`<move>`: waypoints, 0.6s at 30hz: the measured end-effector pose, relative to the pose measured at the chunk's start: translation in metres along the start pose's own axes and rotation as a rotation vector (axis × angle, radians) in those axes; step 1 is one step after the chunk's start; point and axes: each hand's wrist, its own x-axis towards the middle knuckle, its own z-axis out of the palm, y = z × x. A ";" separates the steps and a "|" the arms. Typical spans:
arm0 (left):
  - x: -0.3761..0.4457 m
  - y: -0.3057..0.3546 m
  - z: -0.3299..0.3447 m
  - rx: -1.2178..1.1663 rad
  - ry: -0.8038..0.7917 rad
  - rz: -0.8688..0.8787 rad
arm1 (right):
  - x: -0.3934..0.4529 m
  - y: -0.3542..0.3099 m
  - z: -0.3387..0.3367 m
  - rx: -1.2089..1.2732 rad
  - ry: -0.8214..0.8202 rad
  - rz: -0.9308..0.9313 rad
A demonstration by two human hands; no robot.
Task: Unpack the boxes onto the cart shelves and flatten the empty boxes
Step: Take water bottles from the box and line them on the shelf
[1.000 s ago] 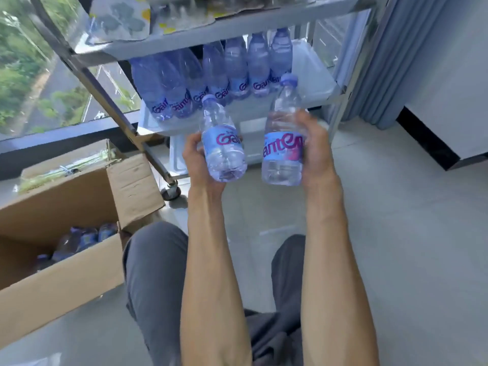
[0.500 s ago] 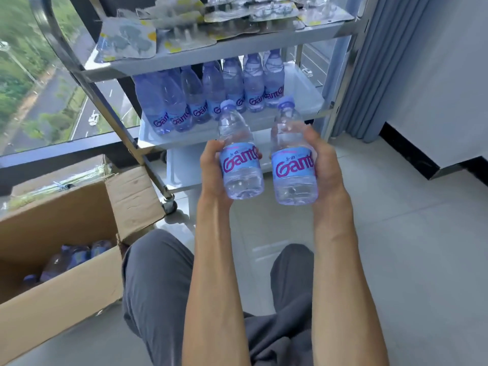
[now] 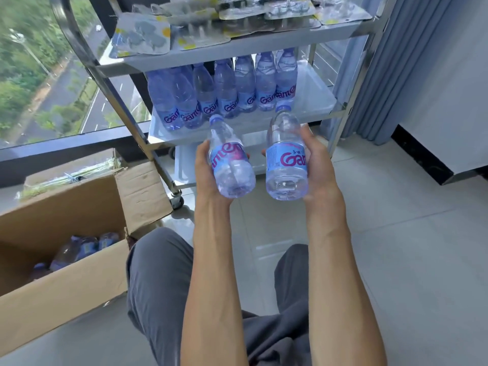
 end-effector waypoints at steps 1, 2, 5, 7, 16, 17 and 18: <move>0.000 -0.001 -0.001 -0.061 0.034 -0.014 | 0.001 0.003 -0.003 -0.003 -0.004 -0.021; 0.001 -0.002 -0.002 -0.089 0.085 -0.029 | 0.002 0.005 -0.002 -0.021 0.000 -0.021; 0.004 -0.004 -0.010 -0.098 0.112 -0.013 | 0.002 0.010 -0.004 -0.086 -0.058 0.031; 0.002 -0.001 -0.013 -0.044 0.041 -0.020 | 0.006 0.011 -0.006 -0.097 -0.090 0.002; 0.007 -0.001 -0.006 0.289 0.020 0.403 | 0.019 0.010 -0.016 -0.332 -0.143 -0.511; 0.008 0.001 -0.003 0.262 -0.023 0.404 | 0.020 0.010 -0.017 -0.301 -0.152 -0.519; 0.007 0.004 -0.002 0.247 -0.058 0.398 | 0.020 0.010 -0.018 -0.261 -0.151 -0.509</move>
